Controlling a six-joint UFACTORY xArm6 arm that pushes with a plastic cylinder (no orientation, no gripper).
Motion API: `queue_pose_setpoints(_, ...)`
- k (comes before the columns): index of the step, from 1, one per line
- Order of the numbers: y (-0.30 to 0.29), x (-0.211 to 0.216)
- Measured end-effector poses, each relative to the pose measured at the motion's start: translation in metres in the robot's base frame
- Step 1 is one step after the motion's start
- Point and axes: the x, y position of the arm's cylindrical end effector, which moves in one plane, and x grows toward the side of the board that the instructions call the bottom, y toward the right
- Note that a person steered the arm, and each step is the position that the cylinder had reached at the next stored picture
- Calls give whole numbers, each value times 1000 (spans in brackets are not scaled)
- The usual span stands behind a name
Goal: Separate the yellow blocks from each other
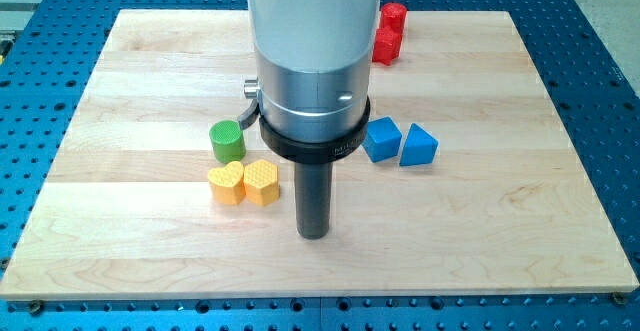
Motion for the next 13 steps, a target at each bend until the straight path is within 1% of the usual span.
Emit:
queue_pose_setpoints(1, -12, 21)
queue_pose_setpoints(2, -69, 21)
queue_pose_setpoints(3, -120, 3)
queue_pose_setpoints(4, -111, -9)
queue_pose_setpoints(5, -68, -17)
queue_pose_setpoints(6, -37, -42)
queue_pose_setpoints(7, -62, -54)
queue_pose_setpoints(8, -154, -42)
queue_pose_setpoints(9, -186, -21)
queue_pose_setpoints(10, -199, -4)
queue_pose_setpoints(11, -236, -32)
queue_pose_setpoints(12, -236, -52)
queue_pose_setpoints(13, -244, -30)
